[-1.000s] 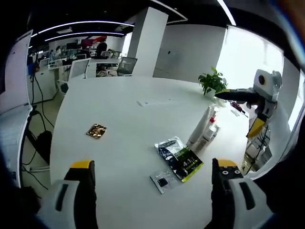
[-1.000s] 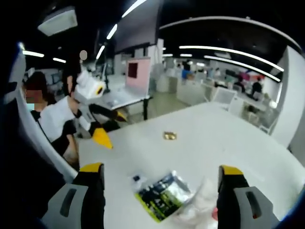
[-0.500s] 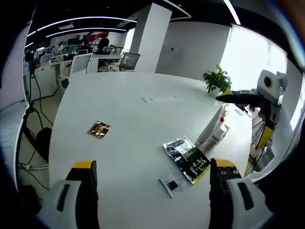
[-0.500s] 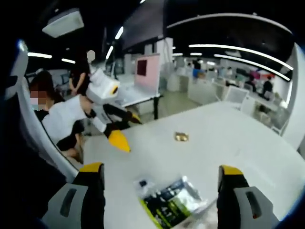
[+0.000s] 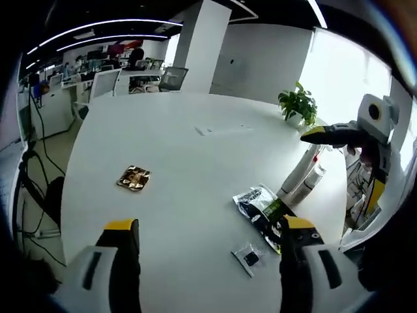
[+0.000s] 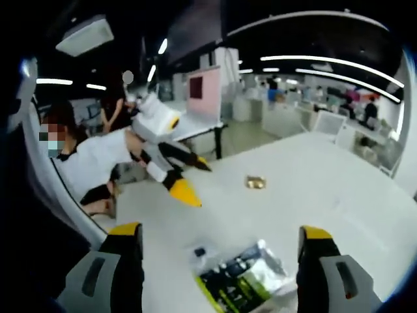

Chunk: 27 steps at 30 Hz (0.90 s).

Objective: Arrange the skincare products in the storage area until every visible bottle or jar stands upright without overlapping.

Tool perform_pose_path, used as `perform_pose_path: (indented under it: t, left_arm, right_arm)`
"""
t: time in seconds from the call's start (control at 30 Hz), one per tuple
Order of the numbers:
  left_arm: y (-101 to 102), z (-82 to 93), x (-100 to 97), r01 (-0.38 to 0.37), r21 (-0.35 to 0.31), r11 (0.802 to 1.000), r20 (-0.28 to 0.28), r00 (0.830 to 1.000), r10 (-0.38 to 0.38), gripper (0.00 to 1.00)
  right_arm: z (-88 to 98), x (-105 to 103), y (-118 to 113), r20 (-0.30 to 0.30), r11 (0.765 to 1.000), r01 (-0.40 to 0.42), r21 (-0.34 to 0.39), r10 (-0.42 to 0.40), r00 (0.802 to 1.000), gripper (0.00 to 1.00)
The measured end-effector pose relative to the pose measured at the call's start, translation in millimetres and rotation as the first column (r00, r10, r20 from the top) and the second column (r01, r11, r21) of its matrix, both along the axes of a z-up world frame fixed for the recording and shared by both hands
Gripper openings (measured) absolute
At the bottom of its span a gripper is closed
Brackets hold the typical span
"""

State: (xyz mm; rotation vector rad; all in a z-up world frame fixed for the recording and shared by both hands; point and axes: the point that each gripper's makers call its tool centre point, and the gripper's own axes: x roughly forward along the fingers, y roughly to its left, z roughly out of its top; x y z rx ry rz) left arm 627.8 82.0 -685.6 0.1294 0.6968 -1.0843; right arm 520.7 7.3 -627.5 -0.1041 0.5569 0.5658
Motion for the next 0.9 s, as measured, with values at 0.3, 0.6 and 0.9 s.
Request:
perform_pose_path:
  t: [0.3, 0.6, 0.9]
  left_arm:
    - [0, -13.5, 33.8, -0.005, 0.036, 0.999, 0.076, 0.997, 0.003, 0.74]
    - [-3, -27.3, 53.3, 0.027, 0.067, 0.997, 0.132, 0.991, -0.036, 0.63]
    - [-8, -32.4, 70.1, 0.069, 0.115, 0.991, 0.226, 0.970, -0.093, 0.51]
  right_arm:
    - [-8.2, 2, 6, -0.022, 1.000, -0.010, 0.011, 0.011, 1.000, 1.00]
    - [-18.9, 5, 11, -0.050, 1.000, -0.021, 0.011, 0.022, 0.998, 0.99]
    - [-23.7, 7, 13, -0.064, 1.000, -0.026, 0.011, 0.027, 0.998, 0.99]
